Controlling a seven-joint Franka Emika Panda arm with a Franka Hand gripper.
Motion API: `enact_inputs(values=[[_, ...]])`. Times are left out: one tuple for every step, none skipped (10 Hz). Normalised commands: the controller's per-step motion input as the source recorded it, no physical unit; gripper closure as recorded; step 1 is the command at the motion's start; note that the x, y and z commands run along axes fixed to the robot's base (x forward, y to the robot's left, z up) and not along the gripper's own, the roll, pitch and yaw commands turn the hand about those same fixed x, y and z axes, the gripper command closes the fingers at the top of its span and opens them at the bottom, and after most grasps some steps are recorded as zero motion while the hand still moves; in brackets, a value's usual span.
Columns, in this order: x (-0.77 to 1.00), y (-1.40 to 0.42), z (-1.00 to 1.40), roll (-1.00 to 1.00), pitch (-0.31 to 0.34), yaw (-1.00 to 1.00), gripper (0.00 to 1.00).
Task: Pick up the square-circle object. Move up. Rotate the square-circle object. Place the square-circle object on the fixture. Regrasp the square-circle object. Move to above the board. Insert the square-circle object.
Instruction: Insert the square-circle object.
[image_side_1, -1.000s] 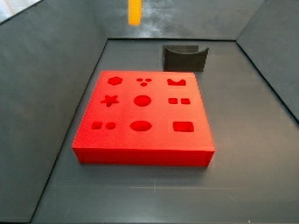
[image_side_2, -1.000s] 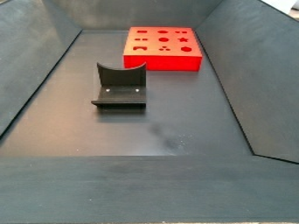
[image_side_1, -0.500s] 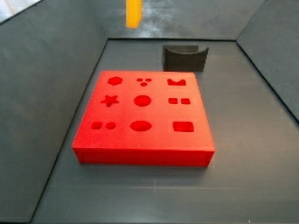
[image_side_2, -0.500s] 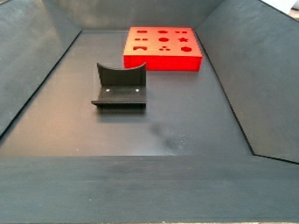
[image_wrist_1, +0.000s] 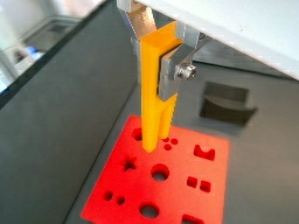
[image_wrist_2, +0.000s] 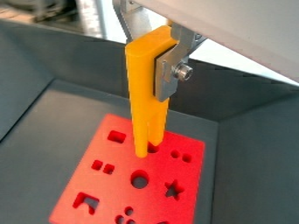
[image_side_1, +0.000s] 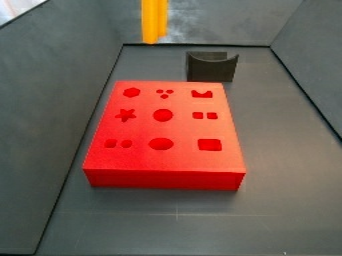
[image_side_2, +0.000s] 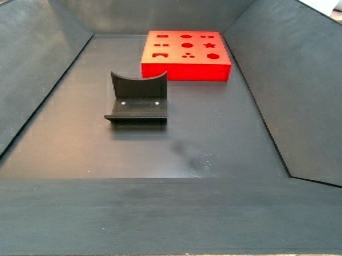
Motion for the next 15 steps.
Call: enact_inputs(values=[[0.0, -0.03, -0.19, -0.08, -0.09, -1.0, 1.0], [0.0, -0.03, -0.2, -0.08, -0.091, -1.0, 1.0], [0.0, -0.03, -0.2, -0.08, -0.089, -1.0, 1.0], [0.0, -0.02, -0.21, -0.05, -0.063, -1.0, 1.0], [0.0, 0.0, -0.19, -0.03, -0.003, -1.0, 1.0], [0.0, -0.02, -0.17, -0.01, 0.0, -1.0, 1.0], [0.0, -0.1, -0.17, 0.0, 0.0, -0.91, 1.0], [-0.13, -0.27, -0.27, 0.0, 0.017, -0.71, 1.0], [-0.23, -0.31, -0.43, 0.0, 0.0, -0.43, 1.0], [-0.25, -0.26, -0.47, 0.0, 0.001, -0.37, 1.0], [-0.27, -0.2, -0.41, 0.0, 0.0, -0.68, 1.0], [-0.23, -0.16, -0.4, 0.0, 0.0, -0.75, 1.0], [-0.26, -0.15, -0.4, 0.0, 0.0, -0.72, 1.0], [-0.27, -0.16, -0.37, 0.0, -0.019, -0.72, 1.0], [-0.28, -0.16, -0.31, 0.0, -0.05, -0.66, 1.0]])
